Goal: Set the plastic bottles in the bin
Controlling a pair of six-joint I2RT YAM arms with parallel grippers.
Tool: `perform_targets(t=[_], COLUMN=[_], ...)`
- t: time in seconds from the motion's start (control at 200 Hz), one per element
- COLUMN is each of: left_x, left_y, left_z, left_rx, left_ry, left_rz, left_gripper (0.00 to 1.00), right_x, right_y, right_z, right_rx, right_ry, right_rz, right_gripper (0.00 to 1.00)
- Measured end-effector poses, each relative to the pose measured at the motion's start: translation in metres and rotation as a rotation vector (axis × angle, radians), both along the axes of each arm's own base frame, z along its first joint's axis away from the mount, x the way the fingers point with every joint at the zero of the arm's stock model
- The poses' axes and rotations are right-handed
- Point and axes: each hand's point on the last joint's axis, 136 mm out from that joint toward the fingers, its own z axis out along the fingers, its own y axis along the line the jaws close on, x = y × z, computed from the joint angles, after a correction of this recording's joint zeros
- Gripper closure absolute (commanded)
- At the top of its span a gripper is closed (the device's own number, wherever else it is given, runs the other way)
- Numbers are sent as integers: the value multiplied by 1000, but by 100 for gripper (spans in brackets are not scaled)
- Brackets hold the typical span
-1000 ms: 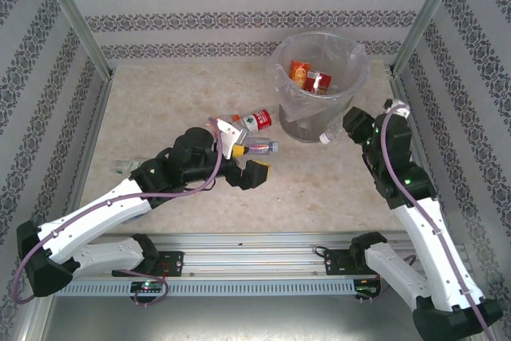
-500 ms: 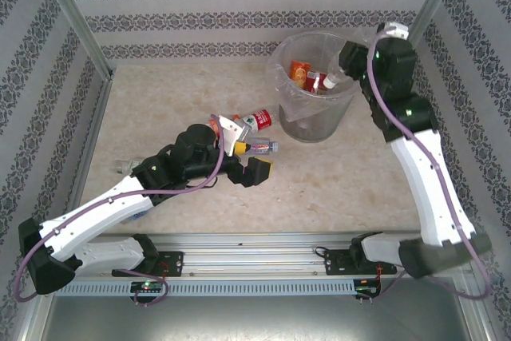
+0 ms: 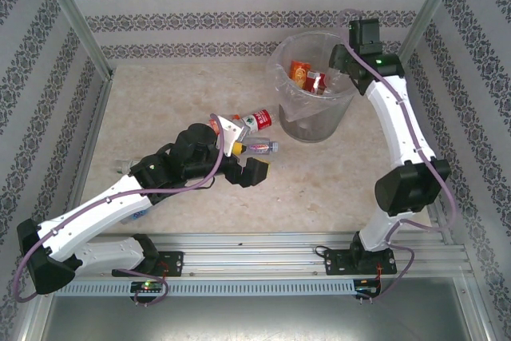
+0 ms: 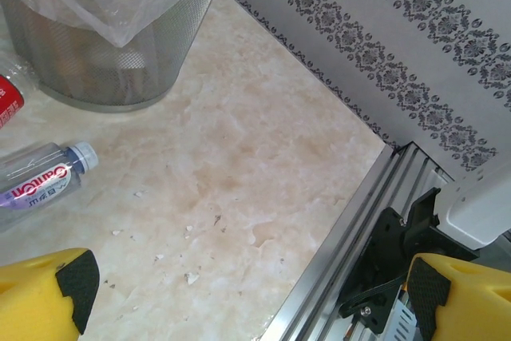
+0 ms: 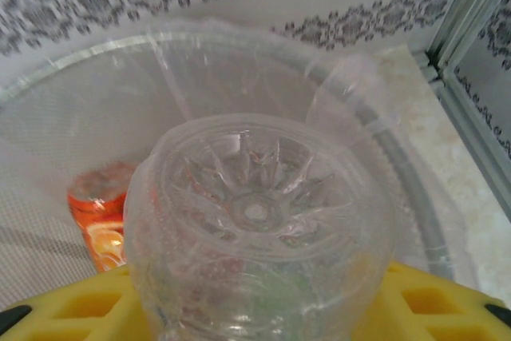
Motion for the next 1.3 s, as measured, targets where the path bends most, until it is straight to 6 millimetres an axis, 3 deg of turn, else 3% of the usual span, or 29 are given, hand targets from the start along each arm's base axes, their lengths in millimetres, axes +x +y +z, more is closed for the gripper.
perform_targets(t=[0.115,0.35,0.485,0.6,0.824,0.939,1.124,1.304], left_x=[1,2,3,3,3,9,27,42], left_y=[2,11,15,17,26,31,53,87], left_z=[-3,-14,-16,-19,-18,-17,-39,-77], left_rx=[13,76,98,119,180,217,338,500], left_ry=[3,14,10,10,5,4,69,163], left_rz=[10,40,50,50,61,76,118,142], left_gripper=[0,0,0,0,0,0,0,0], right_x=[-1,-3,-6,-18,-70,-104,-148,-184], right_y=[0,3,5,6,23,38,70,105], right_z=[-16,-21,-14,7,61,69,52,12], right_rx=[-16,-22,-10,6,105,174,291,377], right_ry=[56,73,59,19,-115,-155,-131,-26], right_rz=[6,20,34,47,160,239,374,503], right_gripper=[35,14,10,10,10,9,9,8])
